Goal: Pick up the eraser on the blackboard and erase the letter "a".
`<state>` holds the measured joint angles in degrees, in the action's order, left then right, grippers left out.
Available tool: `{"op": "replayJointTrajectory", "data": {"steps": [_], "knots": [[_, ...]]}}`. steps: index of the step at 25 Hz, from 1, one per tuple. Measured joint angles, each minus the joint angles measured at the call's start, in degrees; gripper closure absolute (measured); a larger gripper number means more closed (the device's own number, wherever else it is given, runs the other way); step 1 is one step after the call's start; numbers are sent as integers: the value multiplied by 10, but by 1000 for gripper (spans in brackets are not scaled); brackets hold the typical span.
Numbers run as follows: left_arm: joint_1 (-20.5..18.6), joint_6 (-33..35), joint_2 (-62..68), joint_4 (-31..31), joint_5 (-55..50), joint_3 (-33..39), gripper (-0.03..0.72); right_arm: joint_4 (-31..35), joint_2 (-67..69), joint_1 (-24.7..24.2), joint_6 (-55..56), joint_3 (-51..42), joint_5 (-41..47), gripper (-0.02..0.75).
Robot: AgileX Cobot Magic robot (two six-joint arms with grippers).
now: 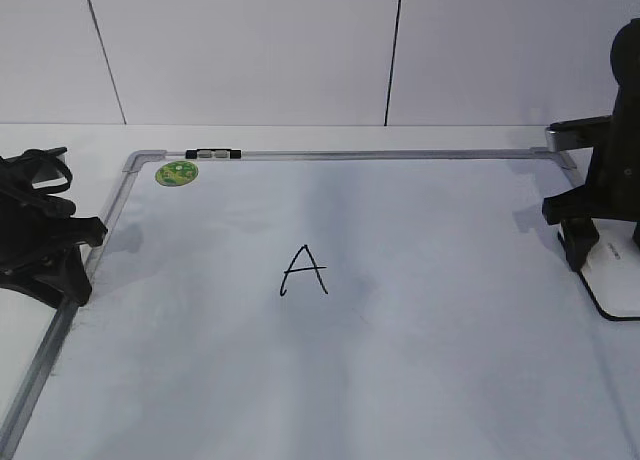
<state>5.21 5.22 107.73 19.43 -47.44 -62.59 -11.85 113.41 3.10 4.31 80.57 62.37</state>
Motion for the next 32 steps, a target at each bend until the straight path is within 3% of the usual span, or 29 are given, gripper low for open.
{"op": "replayJointTrajectory", "data": {"steps": [32], "knots": [[0,0,0,-1,-2,0,466,-6,0,-1,27,0,2,144]]}}
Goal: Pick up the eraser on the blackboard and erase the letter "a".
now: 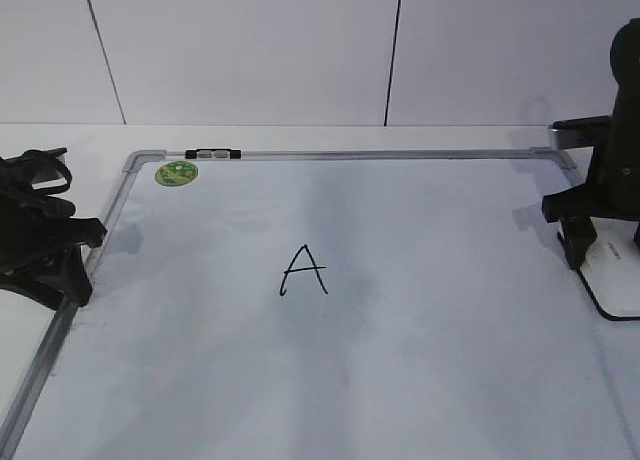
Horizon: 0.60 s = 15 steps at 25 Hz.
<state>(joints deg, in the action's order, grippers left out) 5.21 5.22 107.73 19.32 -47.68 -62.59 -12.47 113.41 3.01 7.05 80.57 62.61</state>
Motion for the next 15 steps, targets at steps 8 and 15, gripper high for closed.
{"op": "replayJointTrajectory", "data": {"steps": [8,15], "knots": [[0,0,0,-2,0,0,454,14,0,0,3,37,32,144],[0,0,0,-4,0,0,449,16,0,0,3,96,65,144]]}}
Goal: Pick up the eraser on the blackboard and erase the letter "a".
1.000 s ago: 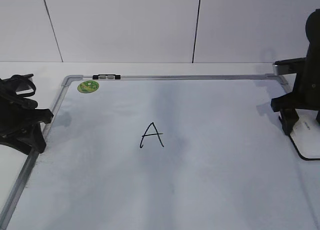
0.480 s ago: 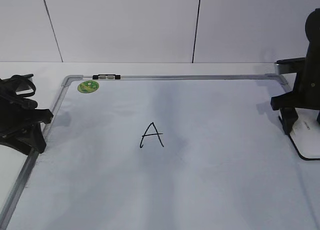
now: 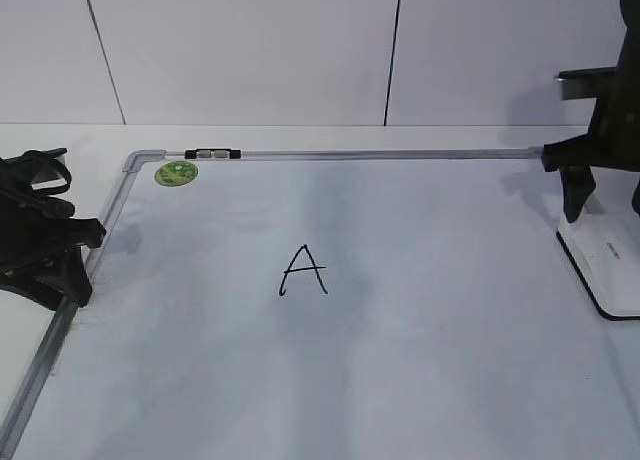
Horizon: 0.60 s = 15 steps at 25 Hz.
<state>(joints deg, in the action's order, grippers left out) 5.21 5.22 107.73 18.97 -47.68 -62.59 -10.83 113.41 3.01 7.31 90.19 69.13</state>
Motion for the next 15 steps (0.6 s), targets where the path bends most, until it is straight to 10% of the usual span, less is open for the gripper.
{"op": "replayJointTrajectory", "data": {"steps": [5,15], "knots": [[0,6,0,-1,0,0,421,0,0,0,-6,11,4,144],[0,12,0,-3,-85,-56,139,7,0,0,-21,11,6,144]]}}
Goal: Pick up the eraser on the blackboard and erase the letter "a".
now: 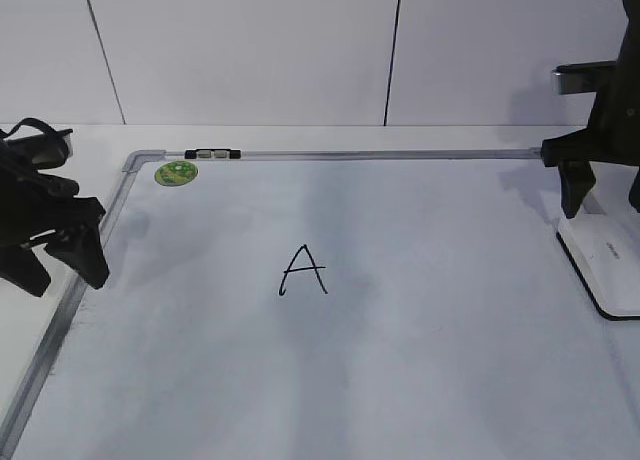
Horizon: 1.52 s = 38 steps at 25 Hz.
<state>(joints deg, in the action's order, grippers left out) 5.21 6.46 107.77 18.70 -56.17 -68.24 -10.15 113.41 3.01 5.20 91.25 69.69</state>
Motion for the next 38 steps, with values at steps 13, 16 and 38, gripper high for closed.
{"op": "replayJointTrajectory", "data": {"steps": [13,16,38], "knots": [[0,0,-75,-55,-17,-78,131,34,-45,0,-30,6,3,145],[0,0,-94,-96,-23,-91,131,34,-68,0,-32,6,3,145],[0,1,-360,-194,8,-95,131,60,-320,0,-52,6,19,146]]}}
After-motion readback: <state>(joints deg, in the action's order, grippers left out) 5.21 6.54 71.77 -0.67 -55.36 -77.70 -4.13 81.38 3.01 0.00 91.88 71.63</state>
